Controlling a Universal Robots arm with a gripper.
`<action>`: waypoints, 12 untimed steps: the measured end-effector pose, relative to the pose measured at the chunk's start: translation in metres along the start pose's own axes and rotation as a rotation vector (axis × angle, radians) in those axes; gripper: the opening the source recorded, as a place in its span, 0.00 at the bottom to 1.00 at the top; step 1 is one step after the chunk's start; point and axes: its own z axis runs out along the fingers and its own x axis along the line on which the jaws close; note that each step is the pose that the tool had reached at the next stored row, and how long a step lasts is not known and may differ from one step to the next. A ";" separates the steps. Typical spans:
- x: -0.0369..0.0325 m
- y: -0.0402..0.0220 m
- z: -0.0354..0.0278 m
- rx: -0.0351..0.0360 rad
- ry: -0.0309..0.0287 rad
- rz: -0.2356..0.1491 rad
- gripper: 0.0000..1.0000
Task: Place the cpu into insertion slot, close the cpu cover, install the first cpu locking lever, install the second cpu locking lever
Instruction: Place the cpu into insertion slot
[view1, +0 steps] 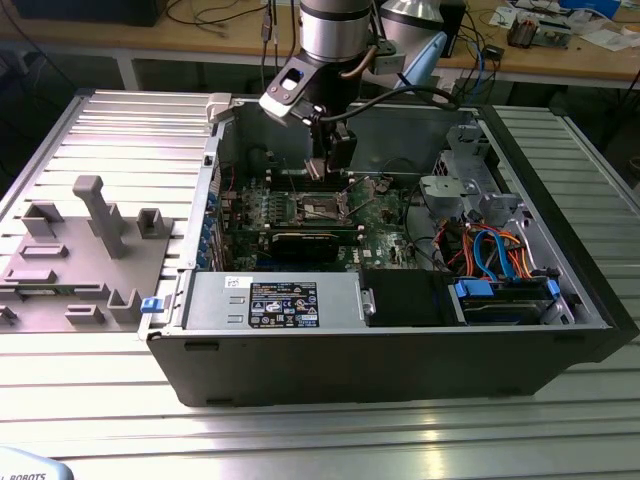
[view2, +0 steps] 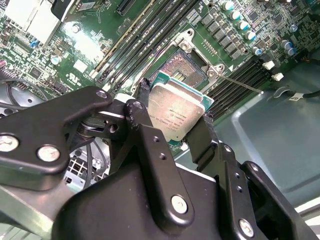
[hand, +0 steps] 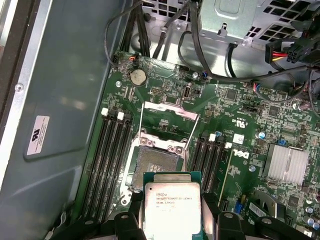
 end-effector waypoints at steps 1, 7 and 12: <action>0.0000 0.0000 0.0000 0.0000 0.0000 0.001 0.55; 0.0000 0.0000 0.0000 -0.0001 -0.0004 0.012 0.55; 0.0000 0.0000 0.0000 -0.0002 -0.0017 0.044 0.55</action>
